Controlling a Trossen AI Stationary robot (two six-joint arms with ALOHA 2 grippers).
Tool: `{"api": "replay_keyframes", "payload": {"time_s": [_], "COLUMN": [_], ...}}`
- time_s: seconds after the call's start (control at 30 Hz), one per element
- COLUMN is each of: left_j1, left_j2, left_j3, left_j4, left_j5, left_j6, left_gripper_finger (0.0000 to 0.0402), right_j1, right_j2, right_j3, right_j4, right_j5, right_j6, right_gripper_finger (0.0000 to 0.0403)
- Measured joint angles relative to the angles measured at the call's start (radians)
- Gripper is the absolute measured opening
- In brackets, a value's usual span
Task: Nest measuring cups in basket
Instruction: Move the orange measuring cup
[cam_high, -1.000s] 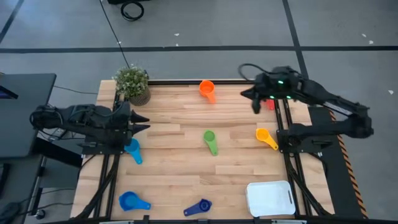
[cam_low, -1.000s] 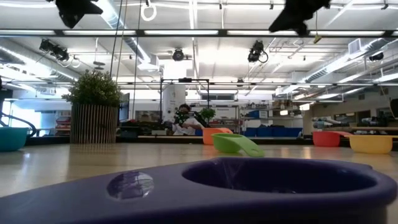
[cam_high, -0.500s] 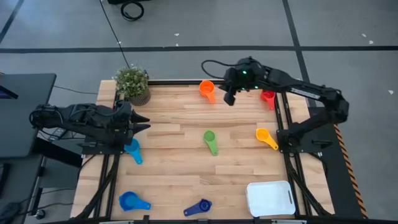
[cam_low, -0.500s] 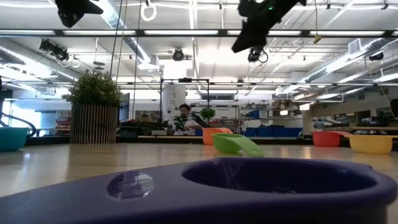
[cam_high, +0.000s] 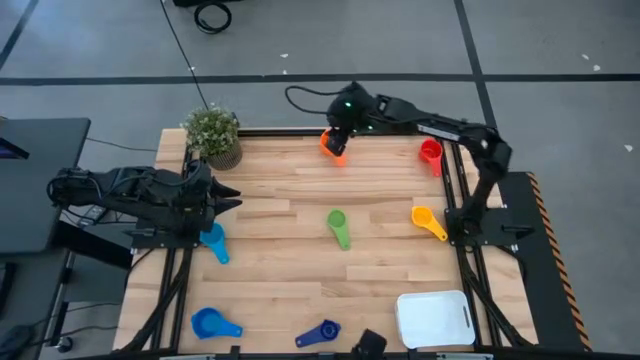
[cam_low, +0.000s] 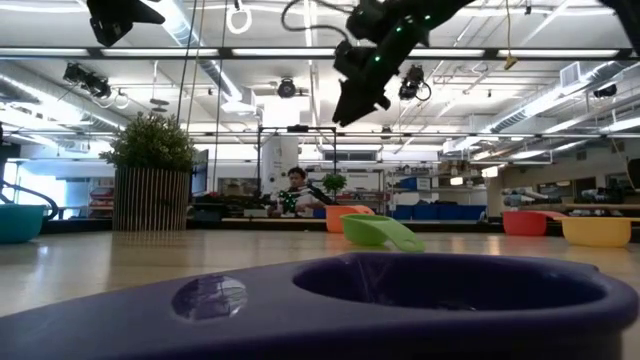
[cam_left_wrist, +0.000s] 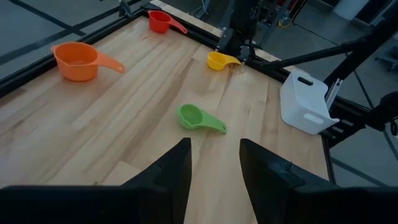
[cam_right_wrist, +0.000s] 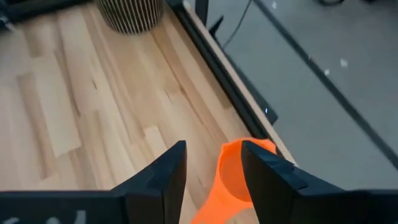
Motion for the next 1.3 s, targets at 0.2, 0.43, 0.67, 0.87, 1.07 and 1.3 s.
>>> {"api": "replay_keyframes", "payload": {"time_s": [0.2,0.43,0.67,0.87,1.07,1.3], "left_j1": [0.000,0.000,0.000,0.000,0.000,0.000], "left_j2": [0.000,0.000,0.000,0.000,0.000,0.000], "left_j3": [0.000,0.000,0.000,0.000,0.000,0.000], "left_j4": [0.000,0.001,0.002,0.018,0.022,0.023], "left_j5": [0.000,0.000,0.000,0.000,0.000,0.000], "left_j6": [-0.044,-0.070,-0.073,-0.076,-0.077,-0.077], "left_gripper_finger": [0.0142,0.0142,0.0142,0.0142,0.0142,0.0142], "right_j1": [-0.006,-0.005,-0.005,-0.005,-0.011,-0.031], "right_j2": [0.161,0.321,0.420,0.451,0.446,0.447], "right_j3": [0.162,0.301,0.350,0.350,0.350,0.344], "right_j4": [-0.159,-0.302,-0.321,-0.326,-0.286,-0.328], "right_j5": [-0.007,-0.060,-0.045,0.032,0.093,0.005], "right_j6": [0.066,0.123,0.065,0.015,0.014,0.014], "right_gripper_finger": [0.0159,0.0158,0.0158,0.0158,0.0158,0.0158]}}
